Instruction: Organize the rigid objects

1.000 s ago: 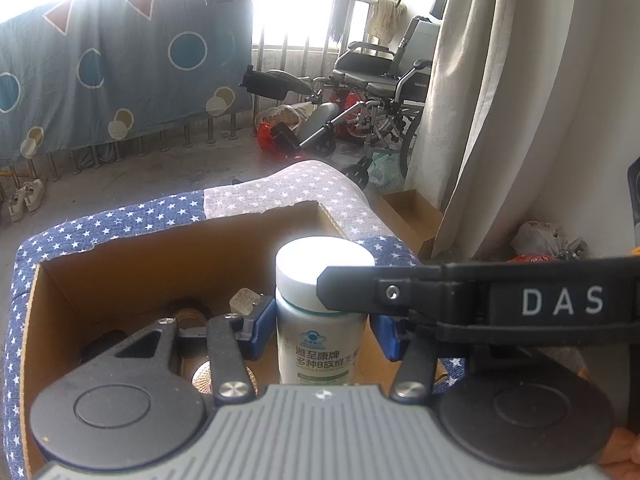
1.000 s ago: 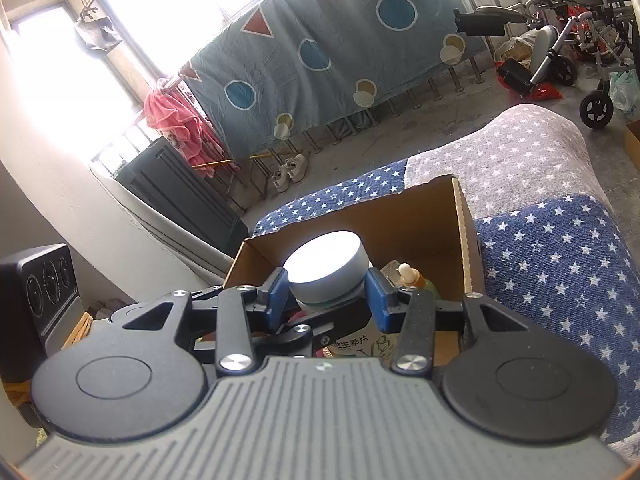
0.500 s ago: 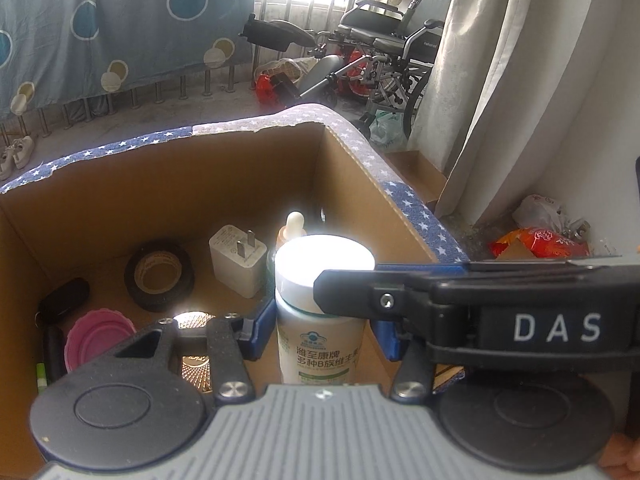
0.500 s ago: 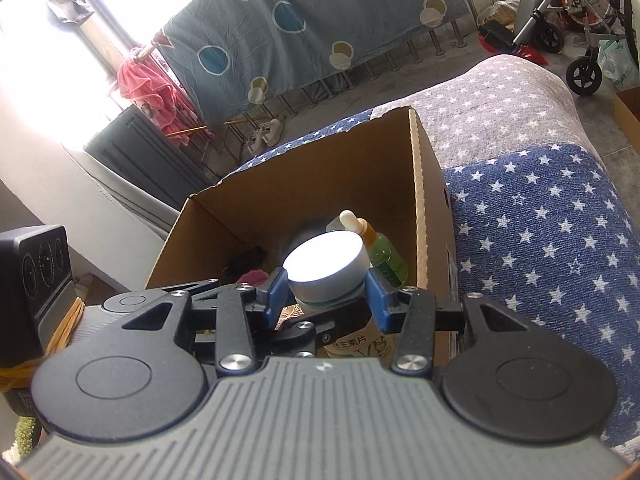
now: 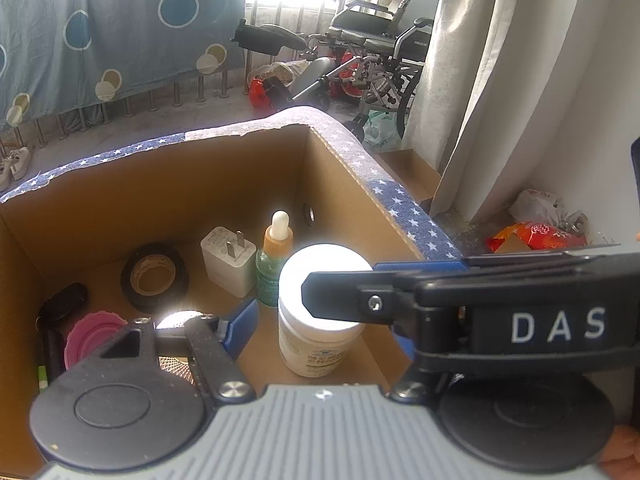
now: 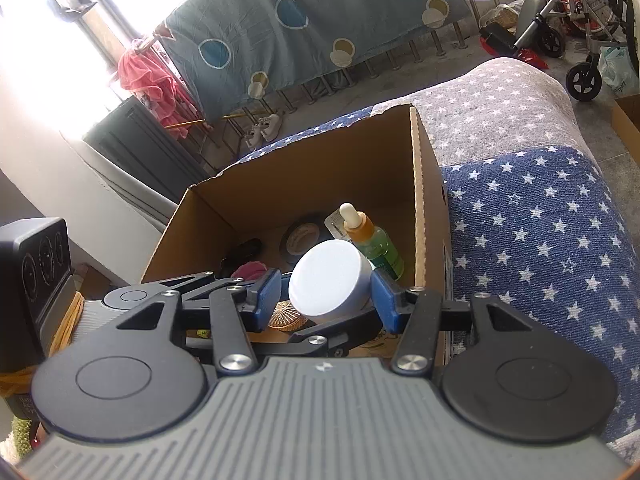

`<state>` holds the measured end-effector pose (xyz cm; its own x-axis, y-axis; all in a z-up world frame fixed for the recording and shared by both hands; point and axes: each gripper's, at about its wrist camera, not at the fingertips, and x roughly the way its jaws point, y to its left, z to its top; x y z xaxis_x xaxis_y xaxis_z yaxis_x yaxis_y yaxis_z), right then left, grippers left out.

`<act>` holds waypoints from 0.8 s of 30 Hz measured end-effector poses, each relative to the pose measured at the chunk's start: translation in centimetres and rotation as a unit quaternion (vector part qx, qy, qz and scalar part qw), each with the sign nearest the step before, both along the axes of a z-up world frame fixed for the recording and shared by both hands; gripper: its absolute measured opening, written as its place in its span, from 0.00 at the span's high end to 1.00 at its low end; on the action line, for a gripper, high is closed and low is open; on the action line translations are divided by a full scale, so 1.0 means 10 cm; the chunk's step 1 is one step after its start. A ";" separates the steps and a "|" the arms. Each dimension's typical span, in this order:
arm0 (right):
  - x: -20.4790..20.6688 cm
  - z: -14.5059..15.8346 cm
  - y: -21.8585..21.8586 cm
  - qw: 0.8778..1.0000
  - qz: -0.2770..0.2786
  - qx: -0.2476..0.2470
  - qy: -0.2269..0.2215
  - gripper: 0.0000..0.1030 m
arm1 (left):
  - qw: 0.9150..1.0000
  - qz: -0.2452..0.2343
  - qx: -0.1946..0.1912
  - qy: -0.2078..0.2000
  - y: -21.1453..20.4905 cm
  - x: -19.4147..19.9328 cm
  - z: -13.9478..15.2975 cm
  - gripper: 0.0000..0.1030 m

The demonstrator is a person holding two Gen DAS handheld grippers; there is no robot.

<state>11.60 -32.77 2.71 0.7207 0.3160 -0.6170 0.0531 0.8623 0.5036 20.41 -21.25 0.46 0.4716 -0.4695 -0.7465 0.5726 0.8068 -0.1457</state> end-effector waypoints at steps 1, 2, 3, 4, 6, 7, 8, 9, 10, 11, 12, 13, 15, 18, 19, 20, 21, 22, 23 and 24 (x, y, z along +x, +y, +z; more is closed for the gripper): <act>-0.02 0.02 0.00 1.000 -0.003 0.000 -0.001 0.49 | 1.000 0.000 0.001 -0.001 0.00 -0.02 0.01 0.26; -0.06 0.03 0.00 1.000 -0.007 0.001 -0.004 0.48 | 1.000 0.001 0.001 -0.002 0.01 -0.03 0.03 0.24; -0.09 0.05 -0.01 1.000 -0.010 0.003 -0.007 0.46 | 1.000 0.001 0.001 -0.004 0.02 -0.05 0.05 0.23; -0.12 0.07 -0.01 1.000 -0.014 0.007 -0.010 0.46 | 1.000 0.001 0.000 -0.006 0.03 -0.07 0.07 0.23; -0.21 0.12 -0.03 0.999 -0.021 0.018 -0.020 0.44 | 1.000 0.002 0.000 -0.011 0.05 -0.12 0.12 0.21; -0.27 0.15 -0.03 0.999 -0.025 0.023 -0.026 0.44 | 1.000 0.003 0.000 -0.014 0.06 -0.14 0.14 0.21; -0.32 0.18 -0.03 0.999 -0.028 0.027 -0.031 0.43 | 1.000 0.004 0.000 -0.017 0.08 -0.17 0.17 0.21; -0.38 0.21 -0.03 0.998 -0.032 0.031 -0.037 0.42 | 1.000 0.005 0.000 -0.019 0.10 -0.20 0.20 0.21; -0.46 0.26 -0.03 0.998 -0.037 0.035 -0.044 0.41 | 1.000 0.006 -0.001 -0.021 0.12 -0.24 0.24 0.21; -0.54 0.30 -0.02 0.997 -0.041 0.038 -0.050 0.41 | 1.000 0.006 -0.002 -0.024 0.15 -0.28 0.28 0.20; -0.61 0.34 -0.01 0.997 -0.046 0.041 -0.057 0.40 | 1.000 0.007 -0.004 -0.027 0.18 -0.32 0.31 0.19; -0.72 0.40 0.00 0.996 -0.053 0.041 -0.065 0.38 | 1.000 0.009 -0.006 -0.030 0.21 -0.37 0.36 0.18; -0.94 0.50 0.02 0.993 -0.071 0.040 -0.085 0.33 | 0.999 0.018 -0.008 -0.034 0.29 -0.47 0.43 0.16; -1.24 0.60 0.08 0.989 -0.098 0.031 -0.105 0.23 | 0.999 0.029 -0.022 -0.035 0.41 -0.62 0.53 0.13; -1.34 0.62 0.11 0.988 -0.108 0.026 -0.107 0.21 | 0.999 0.033 -0.024 -0.035 0.44 -0.66 0.55 0.12; -1.44 0.63 0.14 0.987 -0.117 0.021 -0.109 0.19 | 0.998 0.036 -0.025 -0.035 0.47 -0.71 0.56 0.11; -1.52 0.63 0.17 0.986 -0.123 0.019 -0.111 0.17 | 0.998 0.040 -0.025 -0.034 0.51 -0.75 0.58 0.11; -1.59 0.62 0.19 0.985 -0.129 0.020 -0.114 0.13 | 0.998 0.045 -0.023 -0.035 0.54 -0.80 0.59 0.11; -1.65 0.61 0.20 0.984 -0.134 0.022 -0.115 0.12 | 0.998 0.048 -0.019 -0.038 0.57 -0.84 0.61 0.10; -1.69 0.60 0.21 0.984 -0.134 0.023 -0.112 0.12 | 0.998 0.050 -0.015 -0.042 0.59 -0.88 0.63 0.08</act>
